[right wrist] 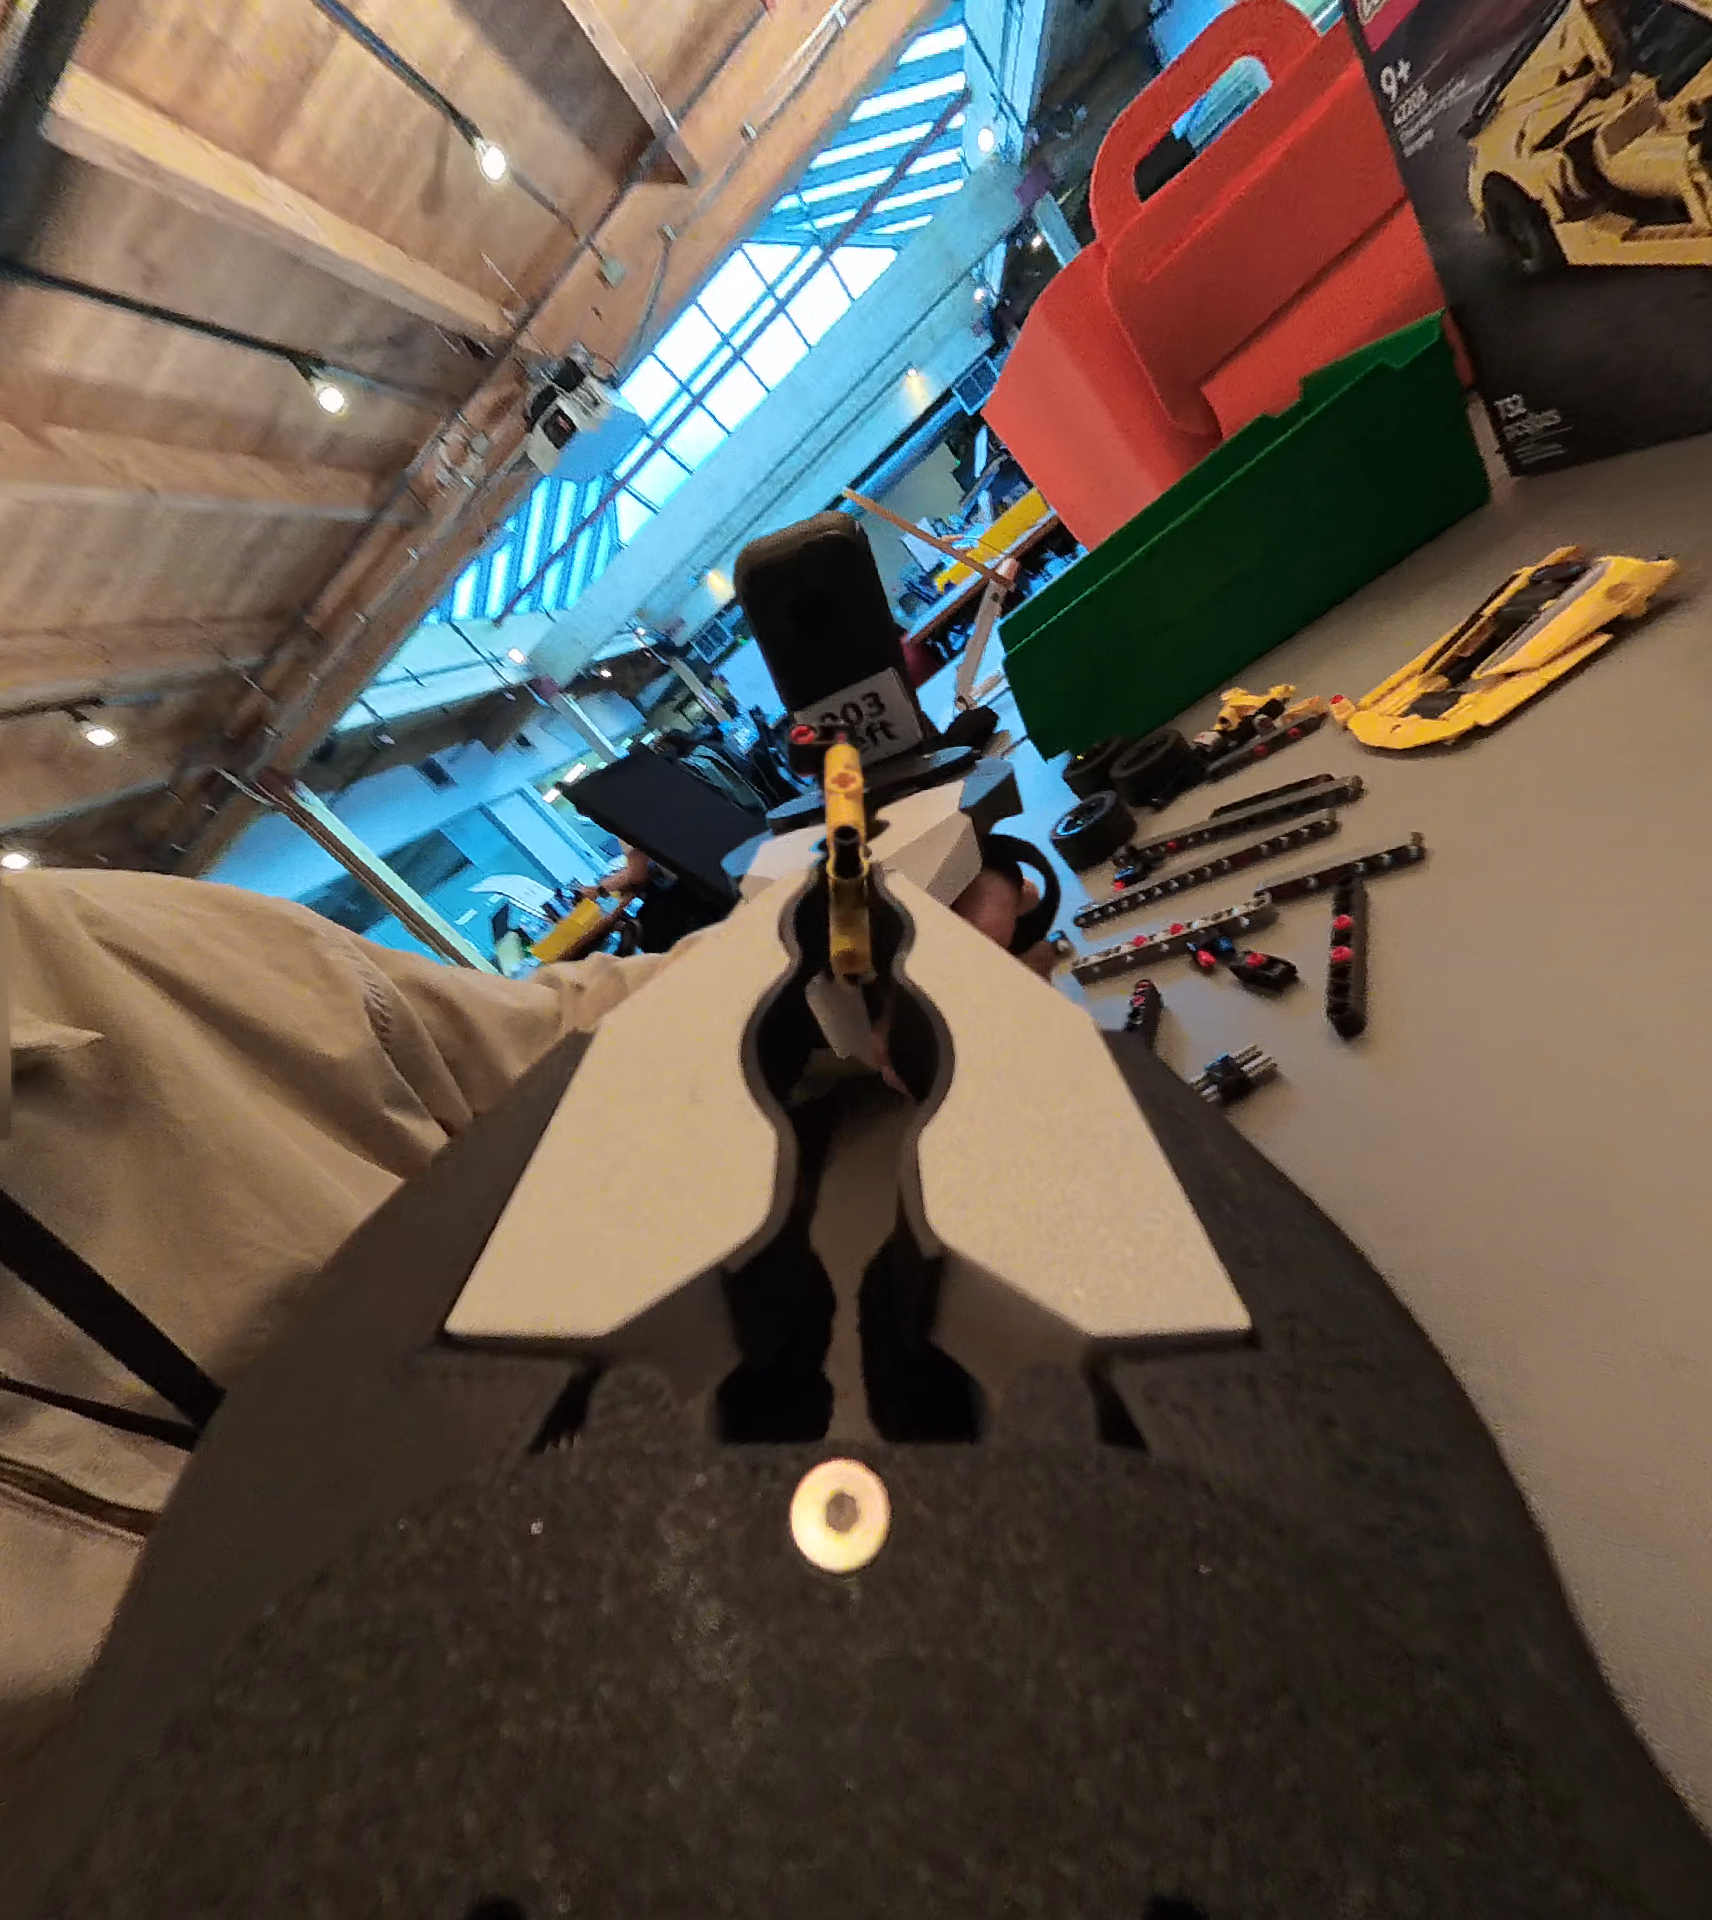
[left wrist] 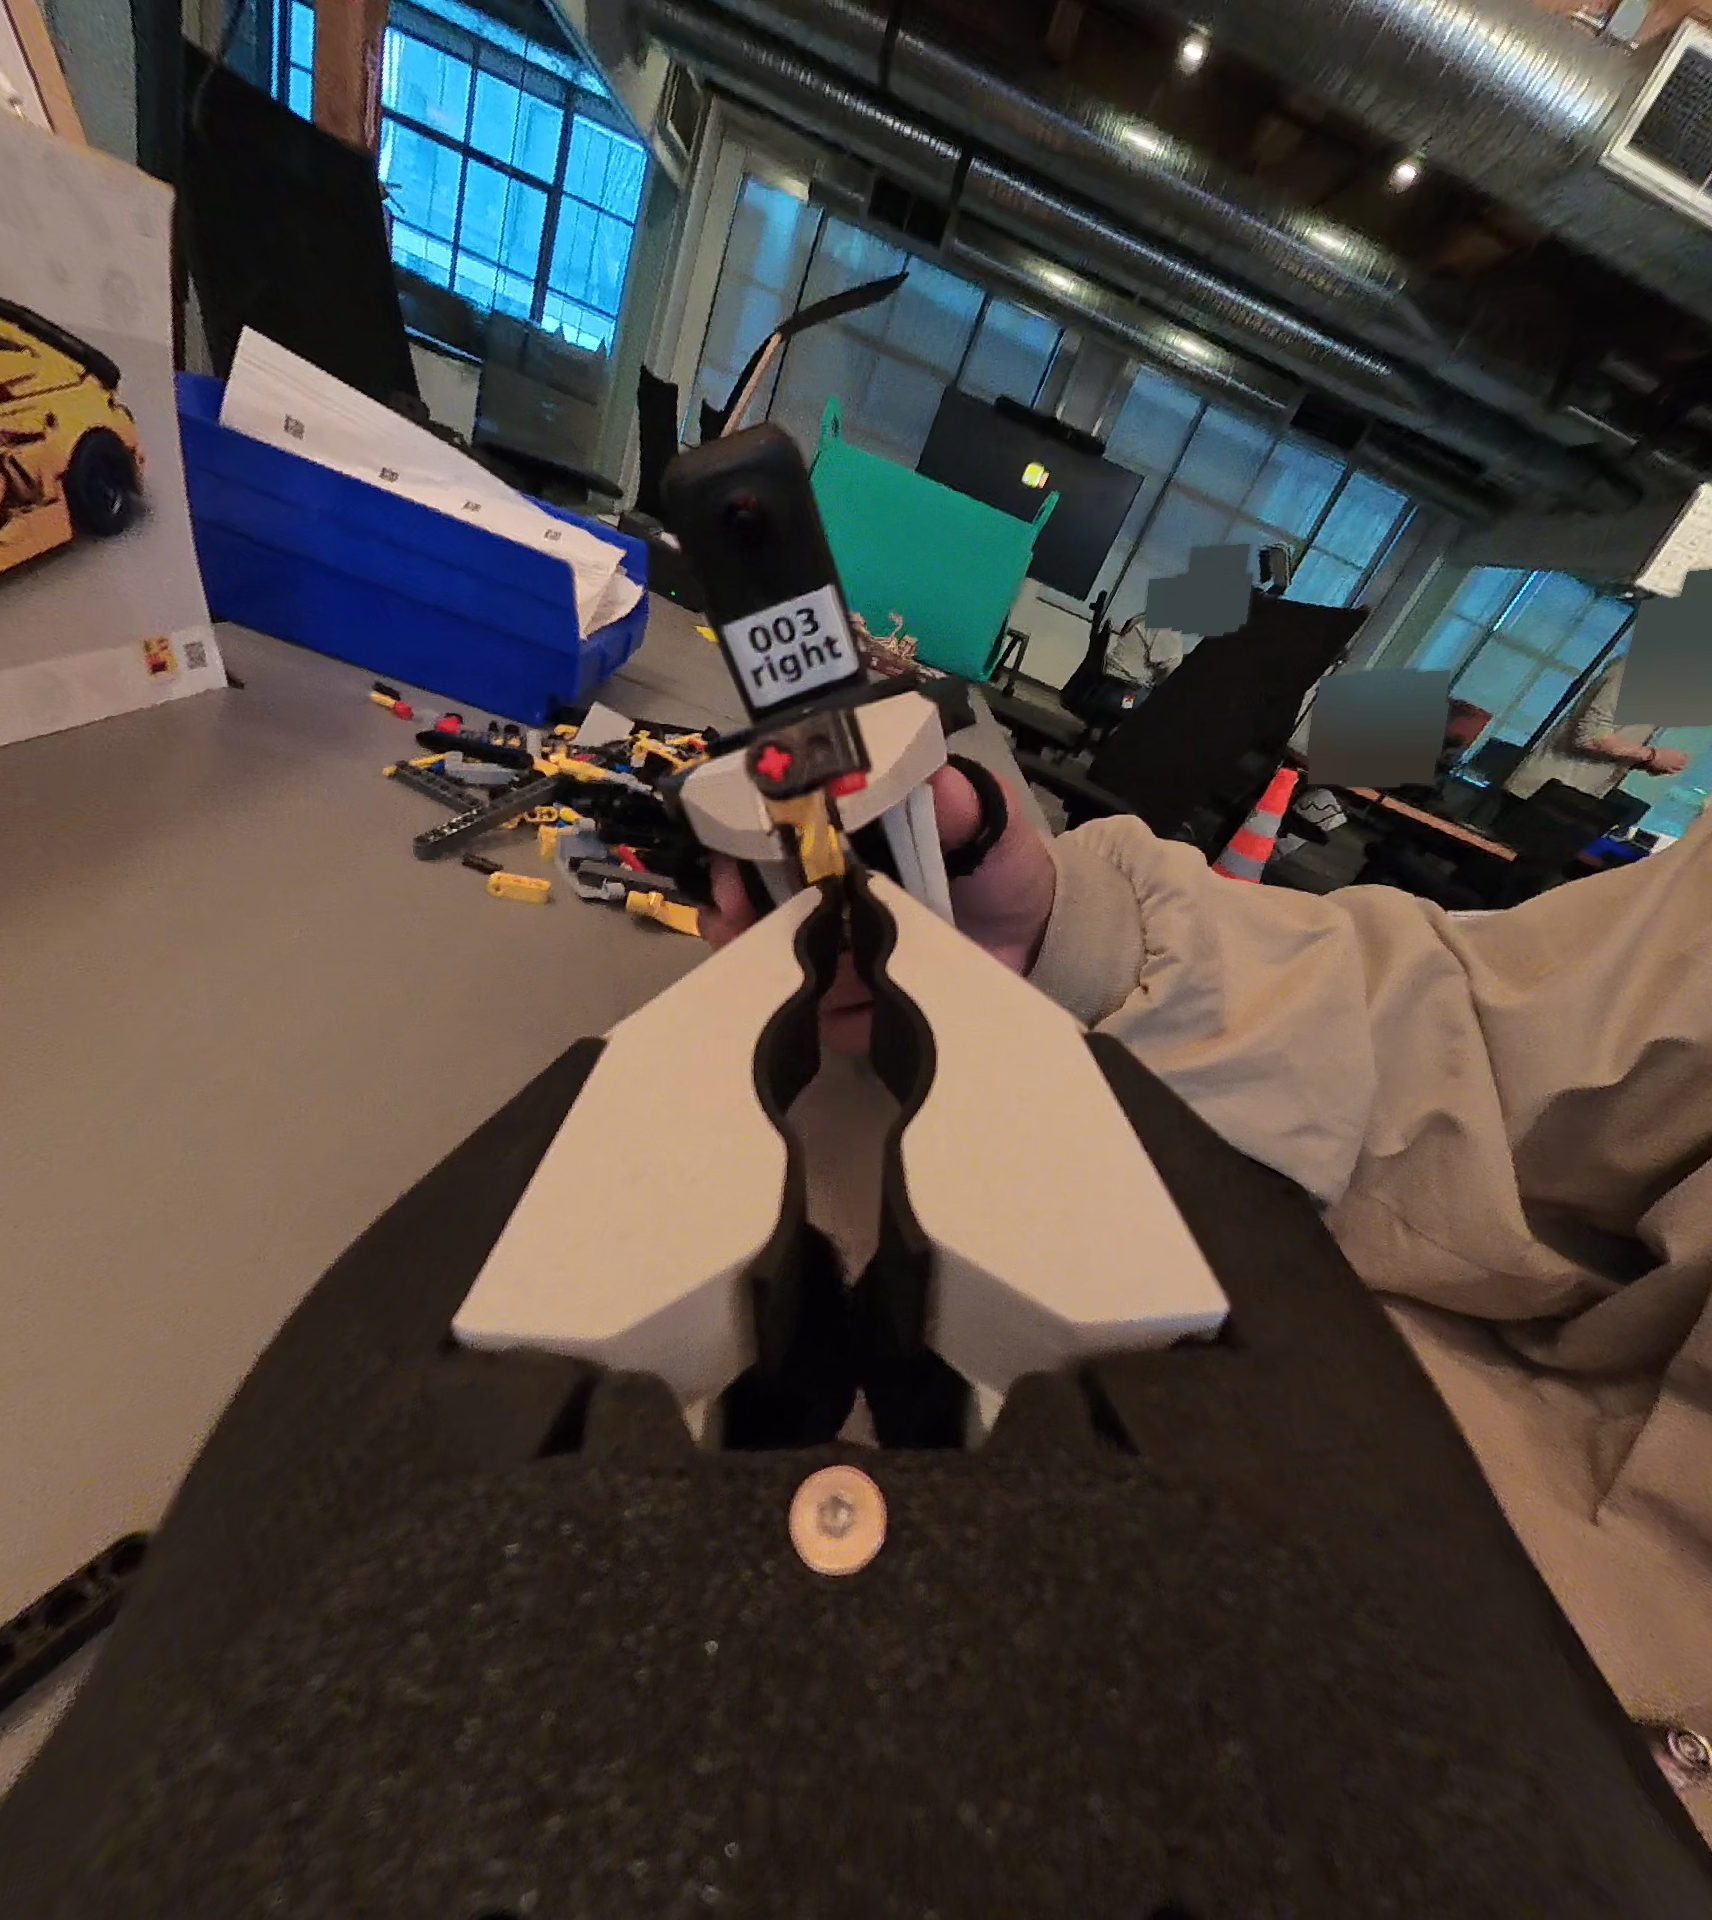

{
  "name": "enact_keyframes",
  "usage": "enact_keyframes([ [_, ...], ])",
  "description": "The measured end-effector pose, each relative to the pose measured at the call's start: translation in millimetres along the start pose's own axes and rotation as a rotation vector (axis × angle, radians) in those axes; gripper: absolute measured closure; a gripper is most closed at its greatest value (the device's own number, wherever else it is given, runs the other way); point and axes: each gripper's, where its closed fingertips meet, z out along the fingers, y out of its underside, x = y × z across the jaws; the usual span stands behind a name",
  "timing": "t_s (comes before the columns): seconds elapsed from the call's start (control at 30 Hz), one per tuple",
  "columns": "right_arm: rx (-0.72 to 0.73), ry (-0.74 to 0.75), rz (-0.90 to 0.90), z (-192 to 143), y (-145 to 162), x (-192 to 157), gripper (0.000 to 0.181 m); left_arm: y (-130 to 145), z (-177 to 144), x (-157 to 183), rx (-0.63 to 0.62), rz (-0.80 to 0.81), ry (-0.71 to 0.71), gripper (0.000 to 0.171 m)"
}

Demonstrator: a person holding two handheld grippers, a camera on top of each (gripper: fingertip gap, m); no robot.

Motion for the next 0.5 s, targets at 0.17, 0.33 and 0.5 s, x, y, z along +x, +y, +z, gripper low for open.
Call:
enact_keyframes([
  [0.17, 0.036, -0.04, 0.073, 2.4, -0.6, -1.7, 0.175, -0.8, -1.9, 1.9, 0.0, 0.008, 0.003, 0.171],
  [0.33, 0.128, -0.009, 0.075, 1.0, -10.1, 3.1, 0.176, -6.9, -2.4, -4.8, 0.033, 0.008, -0.054, 0.17],
  [0.5, 0.198, 0.002, 0.088, -0.8, -17.8, 5.7, 0.176, -13.3, -3.2, -9.0, 0.068, -0.011, -0.075, 0.171],
])
